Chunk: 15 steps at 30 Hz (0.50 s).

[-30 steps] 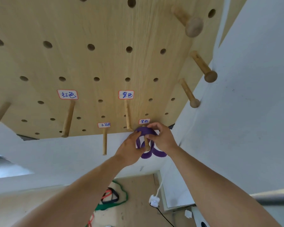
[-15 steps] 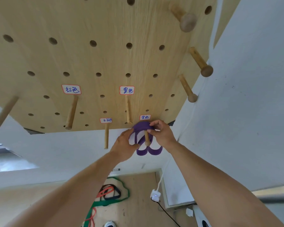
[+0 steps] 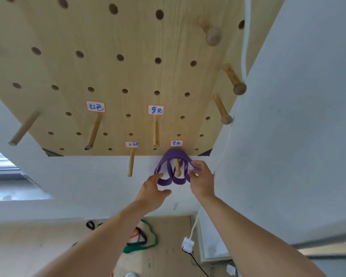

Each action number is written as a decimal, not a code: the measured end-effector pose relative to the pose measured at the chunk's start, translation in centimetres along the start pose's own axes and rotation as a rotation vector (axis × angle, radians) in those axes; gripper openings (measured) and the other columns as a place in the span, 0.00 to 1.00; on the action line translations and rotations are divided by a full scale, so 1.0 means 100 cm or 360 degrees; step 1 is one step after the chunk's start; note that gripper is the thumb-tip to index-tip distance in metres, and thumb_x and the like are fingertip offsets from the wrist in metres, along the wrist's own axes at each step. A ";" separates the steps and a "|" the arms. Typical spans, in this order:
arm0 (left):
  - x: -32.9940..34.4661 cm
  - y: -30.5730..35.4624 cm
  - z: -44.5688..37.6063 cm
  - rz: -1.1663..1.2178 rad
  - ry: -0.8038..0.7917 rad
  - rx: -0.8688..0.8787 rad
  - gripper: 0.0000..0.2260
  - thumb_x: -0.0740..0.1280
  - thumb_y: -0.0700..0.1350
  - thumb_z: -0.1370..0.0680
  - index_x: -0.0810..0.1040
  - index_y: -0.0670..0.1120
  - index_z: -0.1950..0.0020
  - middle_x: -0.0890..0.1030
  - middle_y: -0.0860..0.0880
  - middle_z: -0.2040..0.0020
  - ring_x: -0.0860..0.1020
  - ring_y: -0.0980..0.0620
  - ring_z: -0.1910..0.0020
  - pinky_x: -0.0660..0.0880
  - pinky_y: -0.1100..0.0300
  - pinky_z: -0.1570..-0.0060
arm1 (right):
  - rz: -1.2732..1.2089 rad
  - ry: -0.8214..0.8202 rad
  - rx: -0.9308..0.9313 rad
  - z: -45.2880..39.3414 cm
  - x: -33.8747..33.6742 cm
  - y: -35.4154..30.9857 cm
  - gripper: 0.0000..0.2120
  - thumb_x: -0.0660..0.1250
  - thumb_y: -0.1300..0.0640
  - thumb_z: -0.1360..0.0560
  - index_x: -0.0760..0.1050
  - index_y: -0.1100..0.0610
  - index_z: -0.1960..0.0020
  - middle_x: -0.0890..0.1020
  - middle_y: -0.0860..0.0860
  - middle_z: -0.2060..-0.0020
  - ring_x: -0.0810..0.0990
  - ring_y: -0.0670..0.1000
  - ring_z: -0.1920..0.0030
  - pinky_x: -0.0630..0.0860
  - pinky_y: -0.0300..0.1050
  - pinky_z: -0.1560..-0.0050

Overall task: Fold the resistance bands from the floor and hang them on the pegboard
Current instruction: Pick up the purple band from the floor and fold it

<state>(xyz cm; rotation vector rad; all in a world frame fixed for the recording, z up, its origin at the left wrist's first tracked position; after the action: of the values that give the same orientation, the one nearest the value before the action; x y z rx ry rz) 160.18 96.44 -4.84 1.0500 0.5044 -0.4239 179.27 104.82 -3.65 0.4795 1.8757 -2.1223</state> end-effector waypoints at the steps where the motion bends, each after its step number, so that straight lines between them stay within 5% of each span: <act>1: 0.004 -0.002 0.005 0.0014 -0.0001 -0.0014 0.32 0.71 0.49 0.23 0.63 0.52 0.21 0.67 0.50 0.23 0.72 0.45 0.29 0.71 0.52 0.31 | -0.0005 -0.0012 0.0021 0.007 0.000 0.004 0.13 0.66 0.66 0.18 0.75 0.54 0.37 0.80 0.46 0.41 0.81 0.49 0.41 0.77 0.40 0.44; 6: 0.022 -0.017 0.028 0.0066 0.0004 -0.0113 0.32 0.72 0.50 0.24 0.64 0.53 0.22 0.67 0.49 0.23 0.77 0.44 0.34 0.74 0.47 0.34 | 0.0076 -0.0248 0.0133 0.036 0.012 0.032 0.10 0.67 0.61 0.18 0.75 0.51 0.39 0.80 0.45 0.41 0.81 0.47 0.44 0.72 0.33 0.53; 11: 0.018 -0.054 0.054 0.0099 0.0119 -0.0270 0.30 0.70 0.46 0.22 0.64 0.50 0.22 0.67 0.47 0.23 0.71 0.46 0.30 0.71 0.57 0.38 | 0.0257 -0.0579 0.0159 0.063 0.034 0.062 0.07 0.67 0.57 0.18 0.78 0.51 0.41 0.81 0.42 0.47 0.80 0.38 0.52 0.72 0.30 0.59; 15: 0.006 -0.090 0.090 0.0078 0.0200 -0.0371 0.28 0.68 0.48 0.19 0.63 0.51 0.21 0.68 0.48 0.24 0.76 0.58 0.53 0.71 0.67 0.57 | 0.0334 -0.0774 0.0128 0.086 0.059 0.078 0.06 0.68 0.56 0.19 0.80 0.51 0.43 0.83 0.45 0.47 0.83 0.48 0.46 0.80 0.42 0.45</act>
<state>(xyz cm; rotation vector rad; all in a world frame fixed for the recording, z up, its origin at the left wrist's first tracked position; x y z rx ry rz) 157.37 84.40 -7.98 0.8648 0.6231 -0.2495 176.54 95.37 -12.26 0.1445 1.4102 -1.9588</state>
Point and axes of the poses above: each hand's wrist, its own z-axis away from the middle knuckle, its own x-axis out of the palm, y = z × x, the point moved 9 cm from there along -z, towards the middle knuckle
